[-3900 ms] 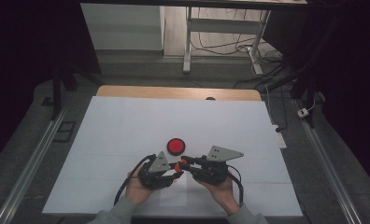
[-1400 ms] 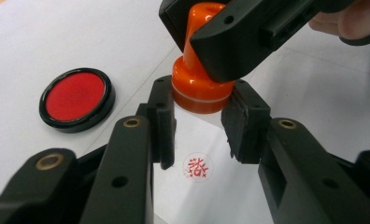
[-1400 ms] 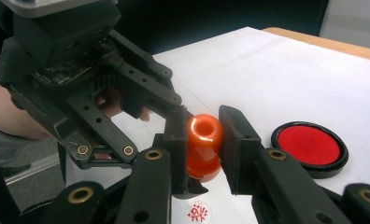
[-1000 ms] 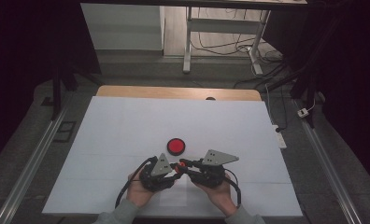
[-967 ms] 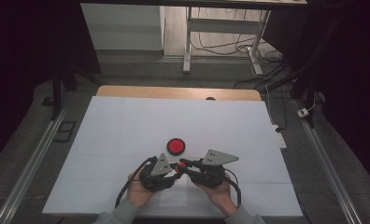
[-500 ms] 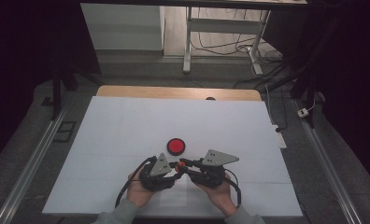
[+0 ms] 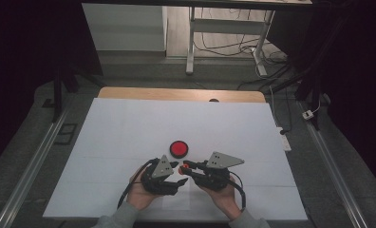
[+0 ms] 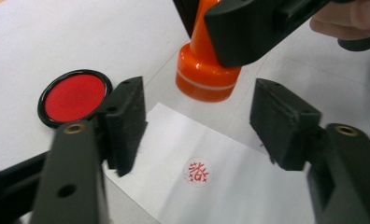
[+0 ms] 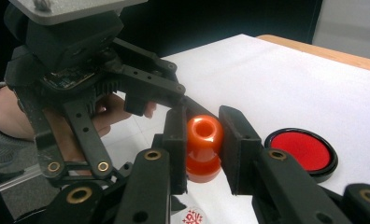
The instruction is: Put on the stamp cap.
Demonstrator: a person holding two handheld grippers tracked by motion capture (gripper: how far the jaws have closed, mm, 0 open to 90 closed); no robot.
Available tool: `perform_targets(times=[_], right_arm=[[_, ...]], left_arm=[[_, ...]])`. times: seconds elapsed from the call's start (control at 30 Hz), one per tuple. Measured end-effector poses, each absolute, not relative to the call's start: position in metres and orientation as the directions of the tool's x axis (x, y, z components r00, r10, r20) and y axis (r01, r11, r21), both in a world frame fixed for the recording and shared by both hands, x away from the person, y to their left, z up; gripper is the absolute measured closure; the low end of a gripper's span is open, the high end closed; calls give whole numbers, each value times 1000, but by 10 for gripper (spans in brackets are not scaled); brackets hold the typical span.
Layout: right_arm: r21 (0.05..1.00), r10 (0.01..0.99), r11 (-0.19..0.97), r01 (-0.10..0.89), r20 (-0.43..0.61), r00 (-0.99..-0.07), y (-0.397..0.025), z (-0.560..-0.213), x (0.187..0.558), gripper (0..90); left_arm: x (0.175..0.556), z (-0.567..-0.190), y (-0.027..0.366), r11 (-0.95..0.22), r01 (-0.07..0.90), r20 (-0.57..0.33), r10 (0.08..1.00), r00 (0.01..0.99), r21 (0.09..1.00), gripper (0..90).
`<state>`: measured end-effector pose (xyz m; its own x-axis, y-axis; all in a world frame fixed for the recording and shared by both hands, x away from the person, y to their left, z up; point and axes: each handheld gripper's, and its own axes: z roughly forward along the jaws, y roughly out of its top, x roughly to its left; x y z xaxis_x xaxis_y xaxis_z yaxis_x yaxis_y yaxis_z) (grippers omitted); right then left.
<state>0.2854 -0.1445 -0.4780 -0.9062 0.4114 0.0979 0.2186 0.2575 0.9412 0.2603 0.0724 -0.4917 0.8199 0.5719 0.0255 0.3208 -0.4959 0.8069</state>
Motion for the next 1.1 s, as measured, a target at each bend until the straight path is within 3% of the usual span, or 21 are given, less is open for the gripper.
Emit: perform_targets(times=[0.3, 1.1], right_arm=[[950, 424, 233, 209, 94, -901, -152, -471, 288, 726], [955, 459, 206, 216, 100, -883, -168, -465, 296, 725]], left_arm=[[259, -487, 84, -491, 336, 14, 580, 814, 804, 239], [240, -479, 158, -434, 385, 2, 665, 747, 814, 202]])
